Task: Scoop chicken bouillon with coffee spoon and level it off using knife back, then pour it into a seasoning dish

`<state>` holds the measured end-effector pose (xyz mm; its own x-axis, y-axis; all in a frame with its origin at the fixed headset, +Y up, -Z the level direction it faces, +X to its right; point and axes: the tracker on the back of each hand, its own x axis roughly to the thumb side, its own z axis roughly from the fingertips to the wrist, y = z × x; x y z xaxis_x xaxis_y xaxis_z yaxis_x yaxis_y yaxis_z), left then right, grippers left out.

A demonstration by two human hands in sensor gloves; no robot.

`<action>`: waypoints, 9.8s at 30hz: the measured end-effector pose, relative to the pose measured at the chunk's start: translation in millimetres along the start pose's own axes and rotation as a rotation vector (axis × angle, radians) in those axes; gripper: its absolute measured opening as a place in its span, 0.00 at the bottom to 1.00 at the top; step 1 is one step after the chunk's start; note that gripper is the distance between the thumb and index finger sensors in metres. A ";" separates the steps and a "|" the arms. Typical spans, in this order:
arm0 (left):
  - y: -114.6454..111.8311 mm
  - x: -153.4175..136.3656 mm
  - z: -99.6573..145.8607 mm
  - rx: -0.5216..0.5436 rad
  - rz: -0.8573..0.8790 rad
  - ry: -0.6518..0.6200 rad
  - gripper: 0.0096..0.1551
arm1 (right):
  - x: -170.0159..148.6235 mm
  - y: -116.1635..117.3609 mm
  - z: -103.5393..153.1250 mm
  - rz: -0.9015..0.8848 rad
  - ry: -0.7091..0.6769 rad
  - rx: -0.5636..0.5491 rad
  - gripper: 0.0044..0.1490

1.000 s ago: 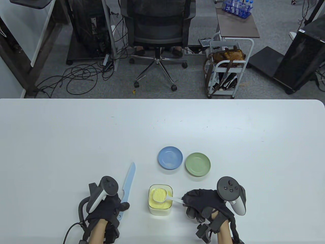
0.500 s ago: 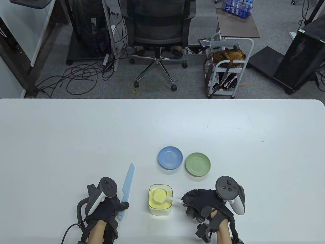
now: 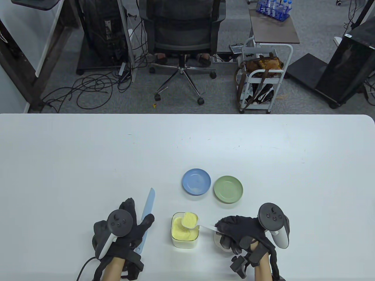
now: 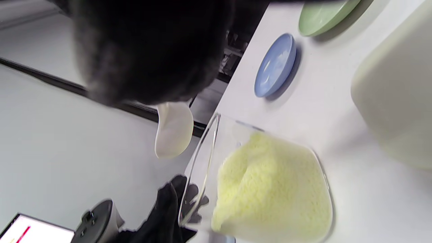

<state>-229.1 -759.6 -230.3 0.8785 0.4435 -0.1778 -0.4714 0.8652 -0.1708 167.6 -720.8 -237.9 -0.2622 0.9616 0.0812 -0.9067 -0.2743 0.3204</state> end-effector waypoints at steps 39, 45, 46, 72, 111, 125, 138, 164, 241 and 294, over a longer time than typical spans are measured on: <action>-2.0 -4.5 -2.0 -0.065 0.179 -0.001 0.62 | -55.8 -34.2 3.8 0.255 0.310 -0.488 0.31; -1.4 -4.5 -1.7 -0.061 0.185 -0.003 0.62 | -51.0 -31.0 2.2 0.294 0.280 -0.464 0.33; -1.4 -4.4 -1.8 -0.061 0.186 -0.003 0.61 | -50.4 -30.7 2.1 0.307 0.282 -0.466 0.34; 1.1 26.4 13.3 0.059 0.324 -0.310 0.59 | -30.9 -32.1 13.6 0.034 0.244 -0.123 0.26; -46.4 68.9 13.7 -0.205 0.095 -0.470 0.65 | 25.5 44.1 -13.9 0.565 -0.149 0.021 0.23; -46.6 69.5 13.8 -0.212 0.095 -0.469 0.65 | 36.3 55.7 -20.8 0.535 -0.061 0.188 0.24; -46.8 69.7 13.5 -0.213 0.087 -0.466 0.65 | 32.5 62.4 -29.0 0.380 0.005 0.286 0.23; -41.8 69.6 17.5 -0.166 0.085 -0.467 0.64 | -24.5 45.5 -23.7 -0.234 0.151 0.267 0.25; -14.5 24.4 -0.5 -0.087 -0.405 0.068 0.24 | -19.9 23.0 -9.3 -0.272 0.068 0.175 0.25; 4.8 53.8 22.2 -0.209 0.111 -0.427 0.22 | -18.0 23.0 -8.9 -0.279 0.047 0.183 0.26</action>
<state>-182.4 -726.4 -219.2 0.7549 0.6247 0.1997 -0.5315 0.7611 -0.3719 148.6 -744.5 -240.3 -0.0315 0.9966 -0.0758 -0.8725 0.0096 0.4886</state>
